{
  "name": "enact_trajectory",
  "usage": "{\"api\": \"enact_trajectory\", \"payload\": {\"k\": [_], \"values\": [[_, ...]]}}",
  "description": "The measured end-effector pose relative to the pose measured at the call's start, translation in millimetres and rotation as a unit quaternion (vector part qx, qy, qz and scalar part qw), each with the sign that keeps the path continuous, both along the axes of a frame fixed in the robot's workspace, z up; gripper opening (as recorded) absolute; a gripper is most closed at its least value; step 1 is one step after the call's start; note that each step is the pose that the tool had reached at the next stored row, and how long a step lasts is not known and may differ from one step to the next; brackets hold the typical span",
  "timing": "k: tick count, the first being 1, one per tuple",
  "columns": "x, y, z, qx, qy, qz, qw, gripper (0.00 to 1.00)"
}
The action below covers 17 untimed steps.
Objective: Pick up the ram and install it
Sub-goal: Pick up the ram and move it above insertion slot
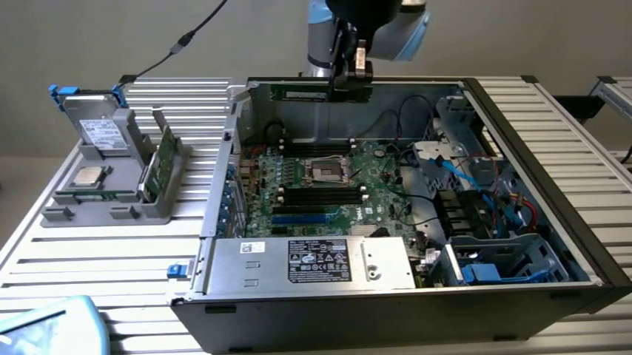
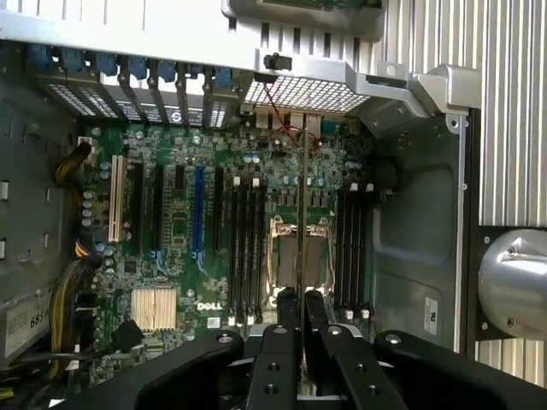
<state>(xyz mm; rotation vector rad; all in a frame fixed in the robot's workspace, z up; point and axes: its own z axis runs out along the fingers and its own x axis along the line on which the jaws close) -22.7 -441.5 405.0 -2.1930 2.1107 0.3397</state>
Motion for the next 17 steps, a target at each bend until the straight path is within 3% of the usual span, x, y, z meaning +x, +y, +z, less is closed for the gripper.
{"api": "enact_trajectory", "payload": {"k": [4,5,6,9,12,15,17], "values": [[1.6,3.4,-0.6,-0.0296,0.0026,0.0,0.9996,0.15],[2.6,4.3,-1.0,-0.0351,0.0027,0.0,0.9994,0.15],[3.9,5.3,-1.6,-0.0389,0.0028,0.0,0.9992,0.15],[10.3,11.5,-4.8,-0.0428,0.0028,0.0,0.9991,0.15],[11.3,22.6,-7.6,-0.0448,0.0022,0.0,0.999,0.15],[11.3,34.7,-9.5,-0.047,0.0001,0.0,0.9989,0.15],[11.3,40.3,-10.6,-0.049,-0.0021,0.0,0.9988,0.15]]}}
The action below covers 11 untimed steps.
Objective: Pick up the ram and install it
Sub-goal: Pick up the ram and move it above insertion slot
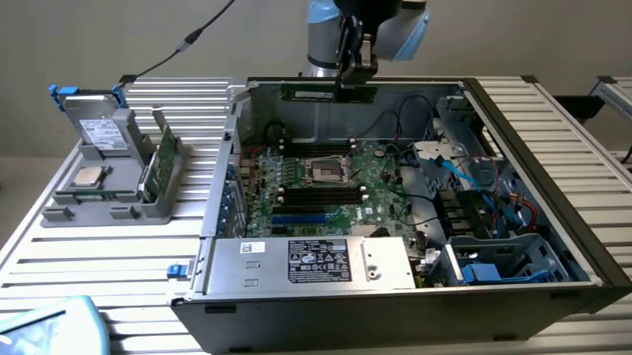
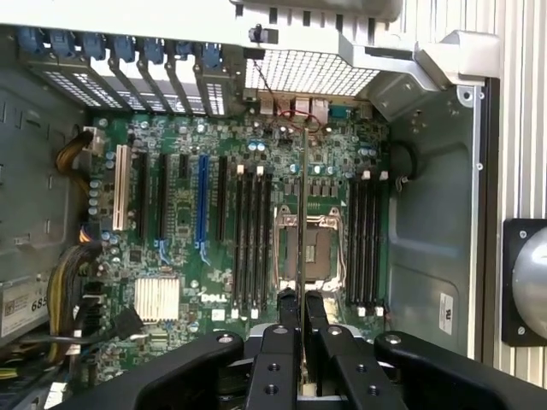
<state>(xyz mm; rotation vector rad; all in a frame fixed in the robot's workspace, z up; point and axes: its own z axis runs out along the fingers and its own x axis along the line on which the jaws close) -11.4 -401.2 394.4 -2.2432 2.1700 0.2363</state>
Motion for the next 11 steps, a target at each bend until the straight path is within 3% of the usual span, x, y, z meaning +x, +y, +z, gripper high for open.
{"api": "enact_trajectory", "payload": {"k": [2,5,11], "values": [[-0.1,3.6,-0.6,-0.0028,-0.0052,0.0,1.0,0.15],[-2.1,5.2,-2.1,-0.0081,-0.0133,0.0,0.9999,0.15],[-2.1,5.2,-2.2,-0.0082,-0.0136,0.0,0.9999,0.15]]}}
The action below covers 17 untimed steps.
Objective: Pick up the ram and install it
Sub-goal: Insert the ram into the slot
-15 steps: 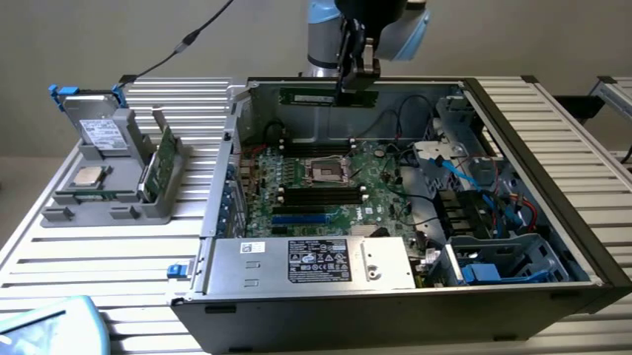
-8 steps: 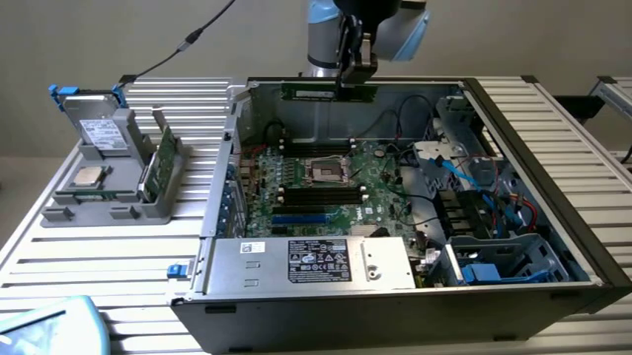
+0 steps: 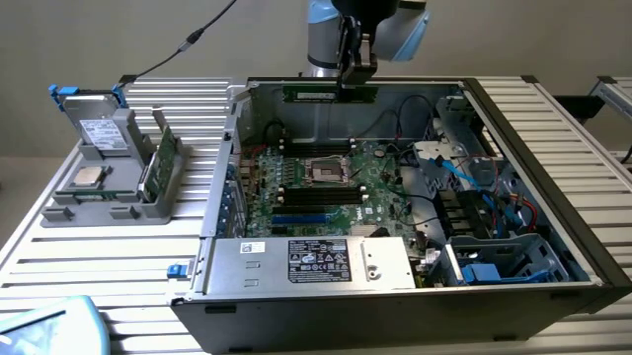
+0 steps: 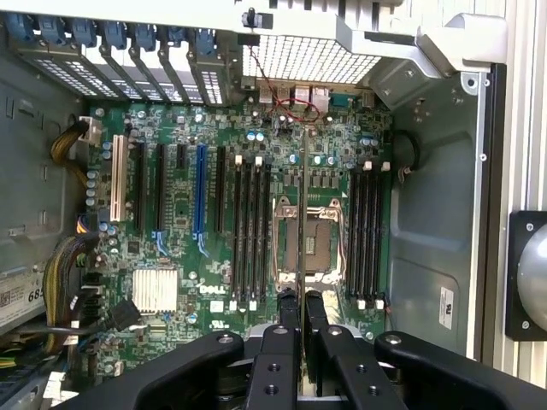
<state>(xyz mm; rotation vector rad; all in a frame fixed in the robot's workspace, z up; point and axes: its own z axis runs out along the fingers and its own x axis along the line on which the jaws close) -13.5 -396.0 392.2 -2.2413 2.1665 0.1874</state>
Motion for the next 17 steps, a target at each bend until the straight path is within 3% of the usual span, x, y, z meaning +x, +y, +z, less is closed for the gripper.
{"api": "enact_trajectory", "payload": {"k": [10,17], "values": [[0.0,0.0,0.0,0.0,0.0,0.0,1.0,0.15],[0.0,0.3,-11.8,-0.0002,0.0,0.001,1.0,0.15]]}}
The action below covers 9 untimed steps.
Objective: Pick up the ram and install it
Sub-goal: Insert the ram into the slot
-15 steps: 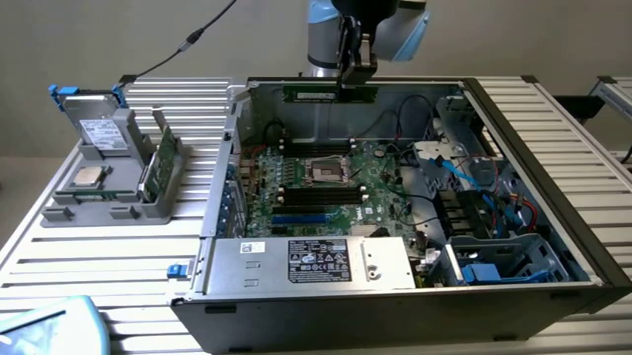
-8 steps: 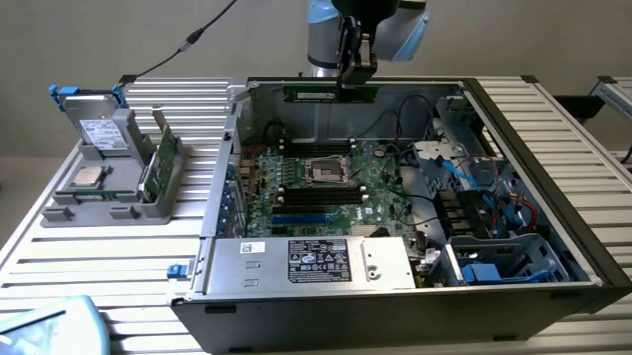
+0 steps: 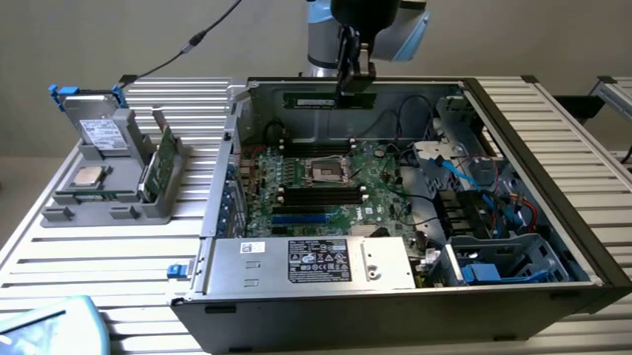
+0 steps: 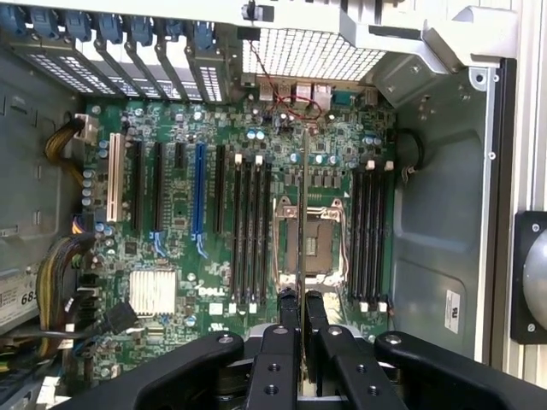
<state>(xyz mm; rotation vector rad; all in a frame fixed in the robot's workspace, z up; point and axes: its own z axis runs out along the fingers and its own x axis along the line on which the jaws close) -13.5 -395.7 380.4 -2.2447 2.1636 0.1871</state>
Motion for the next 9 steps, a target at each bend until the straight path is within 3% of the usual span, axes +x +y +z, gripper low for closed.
{"api": "enact_trajectory", "payload": {"k": [9], "values": [[0.0,-0.6,-16.4,0.0,0.0,0.006,1.0,0.15]]}}
